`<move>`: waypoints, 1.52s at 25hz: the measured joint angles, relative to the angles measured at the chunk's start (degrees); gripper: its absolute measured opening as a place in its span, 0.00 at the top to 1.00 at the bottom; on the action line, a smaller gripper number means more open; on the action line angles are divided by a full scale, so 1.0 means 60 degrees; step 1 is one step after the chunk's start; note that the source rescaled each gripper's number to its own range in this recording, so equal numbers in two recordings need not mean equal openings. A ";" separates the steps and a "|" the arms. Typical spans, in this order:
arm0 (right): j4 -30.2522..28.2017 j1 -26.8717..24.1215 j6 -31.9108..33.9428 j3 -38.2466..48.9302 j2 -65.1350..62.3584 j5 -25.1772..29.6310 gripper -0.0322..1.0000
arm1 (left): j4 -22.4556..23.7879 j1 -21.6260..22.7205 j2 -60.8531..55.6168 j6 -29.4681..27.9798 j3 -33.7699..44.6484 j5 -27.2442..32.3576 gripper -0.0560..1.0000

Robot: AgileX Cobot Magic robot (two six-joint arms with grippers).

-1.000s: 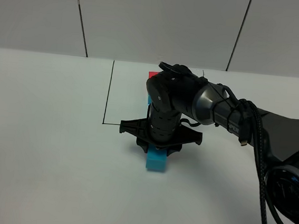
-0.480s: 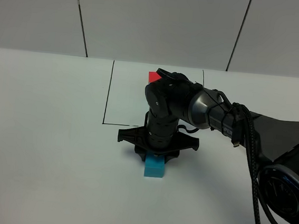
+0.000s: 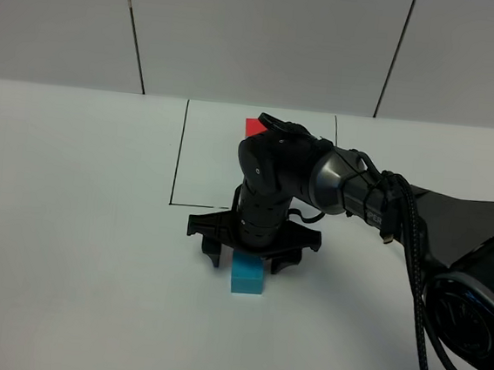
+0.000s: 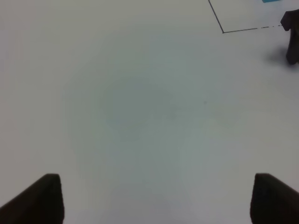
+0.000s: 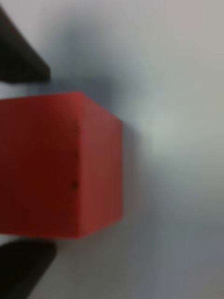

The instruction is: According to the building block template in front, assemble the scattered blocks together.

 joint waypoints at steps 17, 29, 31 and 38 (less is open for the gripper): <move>-0.0133 -0.1855 -0.2102 -0.0019 -0.2012 0.1012 0.00 | 0.0000 0.0000 0.0000 0.0000 0.0000 0.0000 0.11; -0.0133 -0.6002 -0.4062 0.2263 -0.5150 0.2039 0.00 | 0.0000 0.0000 0.0000 0.0000 0.0000 0.0000 0.11; -0.0184 -0.6575 -0.4309 0.3231 -0.6082 0.2039 0.00 | 0.0000 0.0000 0.0000 0.0000 0.0000 0.0000 0.11; -0.0426 -0.7124 -0.5521 0.6719 -0.9872 0.1782 0.00 | 0.0000 0.0000 0.0000 0.0008 0.0000 0.0000 0.11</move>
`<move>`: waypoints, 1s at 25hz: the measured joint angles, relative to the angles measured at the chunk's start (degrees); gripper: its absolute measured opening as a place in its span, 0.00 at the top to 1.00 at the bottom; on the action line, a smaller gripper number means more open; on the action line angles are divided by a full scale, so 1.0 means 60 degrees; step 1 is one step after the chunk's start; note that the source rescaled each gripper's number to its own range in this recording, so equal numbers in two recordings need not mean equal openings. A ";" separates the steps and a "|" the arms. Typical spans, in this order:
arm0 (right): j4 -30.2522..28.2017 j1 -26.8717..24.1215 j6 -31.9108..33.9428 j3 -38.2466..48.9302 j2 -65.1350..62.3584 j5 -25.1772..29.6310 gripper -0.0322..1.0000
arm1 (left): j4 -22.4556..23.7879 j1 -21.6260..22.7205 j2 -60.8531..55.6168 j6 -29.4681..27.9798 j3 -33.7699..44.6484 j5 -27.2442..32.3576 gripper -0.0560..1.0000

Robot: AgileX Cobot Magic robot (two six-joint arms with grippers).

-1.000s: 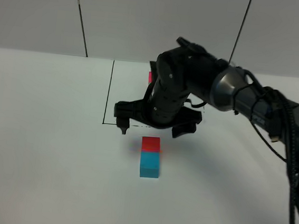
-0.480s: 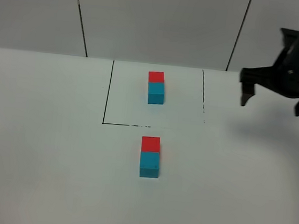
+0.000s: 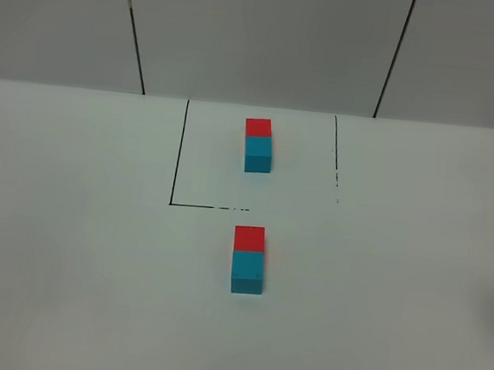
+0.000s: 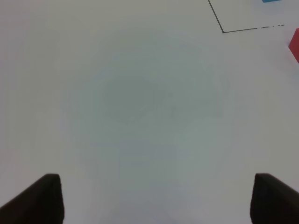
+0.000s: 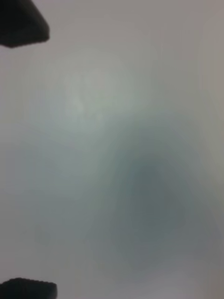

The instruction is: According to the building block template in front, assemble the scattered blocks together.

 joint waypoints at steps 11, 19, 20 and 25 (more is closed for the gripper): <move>0.0024 0.0000 -0.0223 0.3681 -0.5381 -0.0121 0.00 | 0.0000 0.0000 0.0000 0.0000 0.0000 0.0000 0.11; 0.0426 0.0323 -0.0463 0.5468 -0.7828 -0.1094 0.00 | 0.0000 0.0000 0.0000 0.0000 0.0000 0.0000 0.11; 0.0434 0.0446 -0.0511 0.5553 -0.8048 -0.1095 0.00 | 0.0000 0.0000 0.0000 0.0000 0.0000 0.0000 0.11; 0.0445 0.0698 -0.0677 0.5654 -0.8846 -0.0996 0.00 | 0.0000 0.0000 0.0000 0.0000 0.0000 0.0000 0.11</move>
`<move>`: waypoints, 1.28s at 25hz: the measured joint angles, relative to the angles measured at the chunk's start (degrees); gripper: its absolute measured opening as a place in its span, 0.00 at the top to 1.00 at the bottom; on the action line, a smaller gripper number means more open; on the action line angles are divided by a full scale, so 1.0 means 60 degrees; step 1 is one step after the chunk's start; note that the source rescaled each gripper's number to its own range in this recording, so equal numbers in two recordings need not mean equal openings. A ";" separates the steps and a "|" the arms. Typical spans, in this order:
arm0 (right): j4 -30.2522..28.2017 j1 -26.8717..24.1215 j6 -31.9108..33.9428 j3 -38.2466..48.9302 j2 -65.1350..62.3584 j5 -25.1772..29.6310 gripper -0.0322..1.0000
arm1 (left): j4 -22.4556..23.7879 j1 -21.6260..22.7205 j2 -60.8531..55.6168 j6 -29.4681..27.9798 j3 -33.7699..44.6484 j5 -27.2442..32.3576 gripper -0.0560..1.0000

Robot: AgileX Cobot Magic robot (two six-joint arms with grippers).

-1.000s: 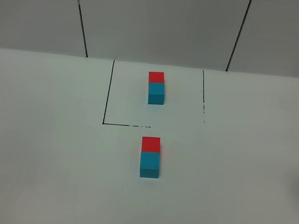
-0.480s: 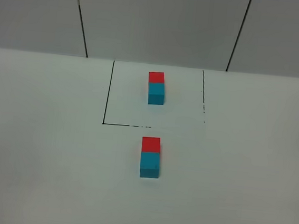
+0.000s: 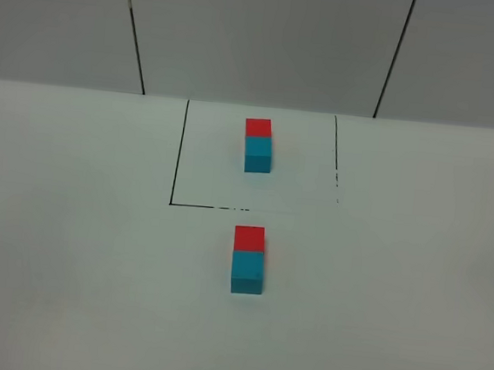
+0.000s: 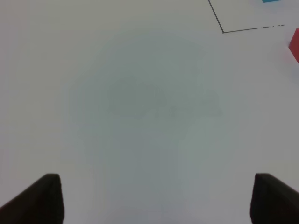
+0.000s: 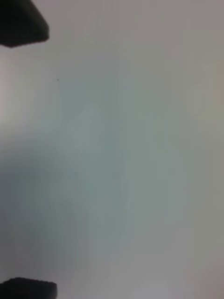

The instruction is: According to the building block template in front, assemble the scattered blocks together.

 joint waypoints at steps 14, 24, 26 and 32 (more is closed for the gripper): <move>0.0491 0.0194 -0.0584 0.0329 -0.2314 0.0237 0.00 | 0.0000 0.0000 0.0000 0.0000 0.0000 0.0000 0.11; 0.0530 0.0241 -0.0592 0.0358 -0.3623 0.0219 0.00 | 0.0000 0.0000 0.0000 -0.0009 0.0000 0.0000 0.11; 0.0572 0.0241 -0.0615 0.0358 -0.3812 0.0209 0.00 | 0.0000 0.0000 0.0000 -0.0009 0.0000 0.0000 0.11; 0.0604 0.0315 -0.0622 0.0358 -0.3871 0.0199 0.00 | 0.0000 0.0000 0.0000 -0.0009 0.0000 0.0000 0.11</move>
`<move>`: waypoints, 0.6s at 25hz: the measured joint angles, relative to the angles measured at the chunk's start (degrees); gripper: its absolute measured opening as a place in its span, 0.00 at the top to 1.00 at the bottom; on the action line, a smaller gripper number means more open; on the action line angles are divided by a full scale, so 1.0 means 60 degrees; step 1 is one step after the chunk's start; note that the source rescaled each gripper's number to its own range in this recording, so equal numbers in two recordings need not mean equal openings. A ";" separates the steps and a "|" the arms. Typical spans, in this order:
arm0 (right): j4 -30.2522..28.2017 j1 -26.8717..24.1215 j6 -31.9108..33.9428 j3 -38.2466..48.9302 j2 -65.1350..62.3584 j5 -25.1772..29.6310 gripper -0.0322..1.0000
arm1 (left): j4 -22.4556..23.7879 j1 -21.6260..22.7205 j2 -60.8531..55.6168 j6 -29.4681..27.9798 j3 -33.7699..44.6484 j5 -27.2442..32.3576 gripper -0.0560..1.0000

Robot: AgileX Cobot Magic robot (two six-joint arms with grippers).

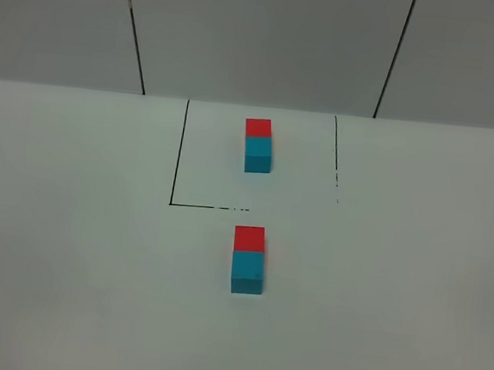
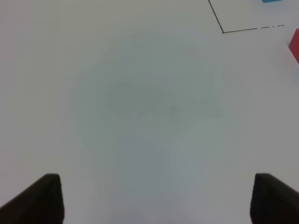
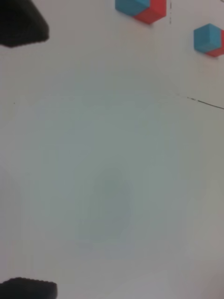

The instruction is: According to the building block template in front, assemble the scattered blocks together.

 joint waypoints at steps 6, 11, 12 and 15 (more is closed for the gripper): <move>0.0003 0.0063 0.0000 0.0000 0.0000 0.0000 0.00 | 0.0000 0.0000 0.0000 0.0000 0.0000 0.0000 0.11; 0.0011 0.0063 0.0000 0.0000 0.0000 0.0000 0.00 | 0.0000 0.0000 0.0000 0.0000 0.0000 0.0000 0.11; 0.0020 0.0063 0.0000 0.0000 0.0000 0.0000 0.00 | 0.0000 0.0000 0.0000 0.0000 0.0000 0.0000 0.11; 0.0022 0.0063 0.0000 0.0000 0.0000 0.0000 0.00 | 0.0000 0.0000 0.0000 0.0000 0.0000 0.0000 0.11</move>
